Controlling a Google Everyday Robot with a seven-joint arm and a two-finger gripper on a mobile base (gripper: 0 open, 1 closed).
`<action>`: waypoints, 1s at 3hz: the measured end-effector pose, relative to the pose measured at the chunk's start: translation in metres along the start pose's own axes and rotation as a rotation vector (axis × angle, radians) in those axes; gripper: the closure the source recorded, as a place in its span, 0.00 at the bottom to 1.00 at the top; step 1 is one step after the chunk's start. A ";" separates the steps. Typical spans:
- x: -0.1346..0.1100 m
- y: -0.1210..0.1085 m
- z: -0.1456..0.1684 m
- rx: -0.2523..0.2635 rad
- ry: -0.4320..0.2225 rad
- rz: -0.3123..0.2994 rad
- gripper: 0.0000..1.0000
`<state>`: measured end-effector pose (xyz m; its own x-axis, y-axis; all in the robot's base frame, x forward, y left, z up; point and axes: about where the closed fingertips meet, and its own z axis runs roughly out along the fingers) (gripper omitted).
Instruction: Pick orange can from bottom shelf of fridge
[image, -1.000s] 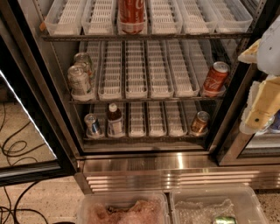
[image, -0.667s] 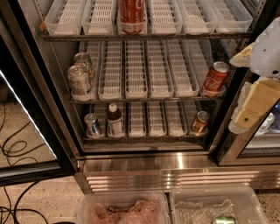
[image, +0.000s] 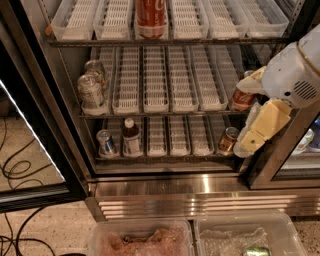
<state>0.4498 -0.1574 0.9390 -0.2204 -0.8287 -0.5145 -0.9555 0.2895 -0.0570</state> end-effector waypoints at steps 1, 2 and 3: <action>-0.001 -0.001 0.008 -0.007 0.007 0.006 0.00; 0.004 0.006 0.049 -0.067 -0.050 0.087 0.00; 0.025 0.025 0.100 -0.118 -0.055 0.270 0.00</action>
Offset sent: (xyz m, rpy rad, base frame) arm 0.0031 0.0489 -0.1096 0.2146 0.2019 -0.0951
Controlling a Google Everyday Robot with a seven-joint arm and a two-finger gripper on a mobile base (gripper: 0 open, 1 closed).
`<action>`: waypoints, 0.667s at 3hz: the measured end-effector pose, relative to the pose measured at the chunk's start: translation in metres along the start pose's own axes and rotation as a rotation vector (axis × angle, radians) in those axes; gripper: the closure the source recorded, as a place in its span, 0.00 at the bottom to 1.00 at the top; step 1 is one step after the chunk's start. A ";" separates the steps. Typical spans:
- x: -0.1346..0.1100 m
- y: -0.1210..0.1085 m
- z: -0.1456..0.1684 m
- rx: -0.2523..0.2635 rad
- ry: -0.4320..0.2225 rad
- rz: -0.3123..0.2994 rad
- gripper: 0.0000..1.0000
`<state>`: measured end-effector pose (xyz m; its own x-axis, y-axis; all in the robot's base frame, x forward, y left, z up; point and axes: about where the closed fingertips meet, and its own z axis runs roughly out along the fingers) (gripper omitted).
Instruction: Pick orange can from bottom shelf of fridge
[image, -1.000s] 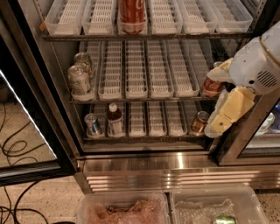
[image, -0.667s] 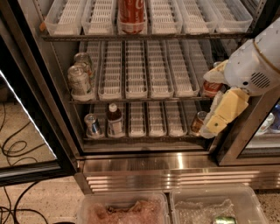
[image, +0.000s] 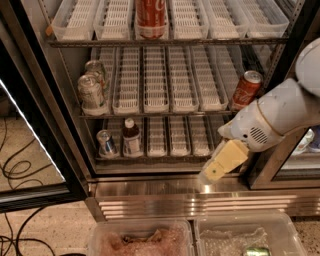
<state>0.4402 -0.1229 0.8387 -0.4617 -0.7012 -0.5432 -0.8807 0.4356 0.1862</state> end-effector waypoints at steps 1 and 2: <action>0.009 0.004 0.010 -0.013 0.017 0.066 0.00; 0.009 0.004 0.010 -0.013 0.017 0.066 0.00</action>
Offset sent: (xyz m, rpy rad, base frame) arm -0.0072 0.0012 -0.0140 -0.0024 0.0586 -0.0465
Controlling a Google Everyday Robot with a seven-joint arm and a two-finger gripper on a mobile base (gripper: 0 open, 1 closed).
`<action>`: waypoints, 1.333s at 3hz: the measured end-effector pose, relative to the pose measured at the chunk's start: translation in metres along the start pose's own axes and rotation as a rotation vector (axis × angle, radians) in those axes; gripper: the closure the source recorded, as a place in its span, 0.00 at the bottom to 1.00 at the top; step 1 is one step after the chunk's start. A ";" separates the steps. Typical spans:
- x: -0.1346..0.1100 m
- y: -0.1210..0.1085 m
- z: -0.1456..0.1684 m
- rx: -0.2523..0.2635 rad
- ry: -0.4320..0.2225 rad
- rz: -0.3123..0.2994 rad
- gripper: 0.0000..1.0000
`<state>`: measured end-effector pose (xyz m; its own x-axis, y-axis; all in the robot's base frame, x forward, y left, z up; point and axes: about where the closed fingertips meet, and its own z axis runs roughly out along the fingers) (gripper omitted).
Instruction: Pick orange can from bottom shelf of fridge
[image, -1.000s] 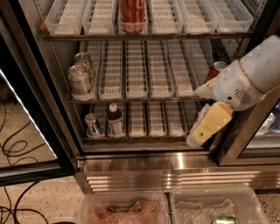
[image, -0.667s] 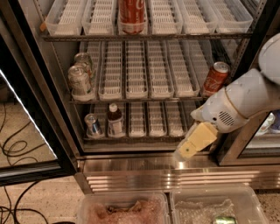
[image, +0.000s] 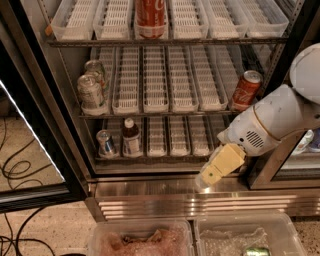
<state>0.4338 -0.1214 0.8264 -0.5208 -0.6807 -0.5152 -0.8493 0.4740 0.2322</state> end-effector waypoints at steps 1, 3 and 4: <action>0.002 -0.005 0.020 -0.054 -0.083 0.014 0.00; 0.009 -0.015 0.101 -0.288 -0.359 0.092 0.00; 0.012 -0.019 0.124 -0.352 -0.425 0.126 0.00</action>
Offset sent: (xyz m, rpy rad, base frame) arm 0.0247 0.0436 -0.1026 0.5898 0.0756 0.0217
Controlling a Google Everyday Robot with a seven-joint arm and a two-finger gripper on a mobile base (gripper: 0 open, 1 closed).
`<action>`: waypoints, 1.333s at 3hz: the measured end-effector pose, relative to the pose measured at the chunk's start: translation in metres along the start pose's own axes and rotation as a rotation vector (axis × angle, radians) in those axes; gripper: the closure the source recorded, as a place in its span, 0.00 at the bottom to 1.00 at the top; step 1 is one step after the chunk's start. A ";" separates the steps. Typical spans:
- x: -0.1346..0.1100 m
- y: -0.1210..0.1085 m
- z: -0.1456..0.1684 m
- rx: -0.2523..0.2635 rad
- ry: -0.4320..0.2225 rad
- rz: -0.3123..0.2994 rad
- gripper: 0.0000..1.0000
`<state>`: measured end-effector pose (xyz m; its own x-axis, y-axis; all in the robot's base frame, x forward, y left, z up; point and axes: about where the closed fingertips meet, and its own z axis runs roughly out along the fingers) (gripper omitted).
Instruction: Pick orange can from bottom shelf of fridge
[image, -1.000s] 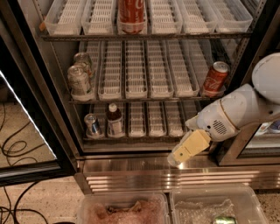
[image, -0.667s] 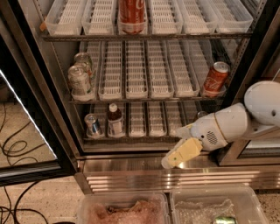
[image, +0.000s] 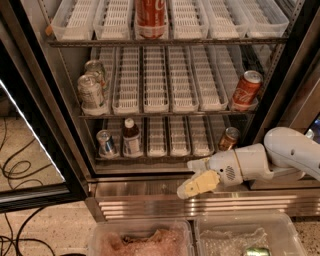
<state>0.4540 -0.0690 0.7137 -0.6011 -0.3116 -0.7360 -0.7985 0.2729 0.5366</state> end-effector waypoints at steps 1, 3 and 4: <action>0.002 0.000 0.002 0.007 -0.005 0.000 0.00; 0.041 -0.021 0.040 0.142 -0.088 0.068 0.00; 0.060 -0.048 0.062 0.194 -0.093 0.113 0.00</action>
Offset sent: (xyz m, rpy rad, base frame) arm 0.0056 -0.0011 -0.0635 -0.0821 -0.0675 -0.3474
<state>0.4583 -0.0440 0.6184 -0.6735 -0.1864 -0.7153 -0.6995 0.4736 0.5352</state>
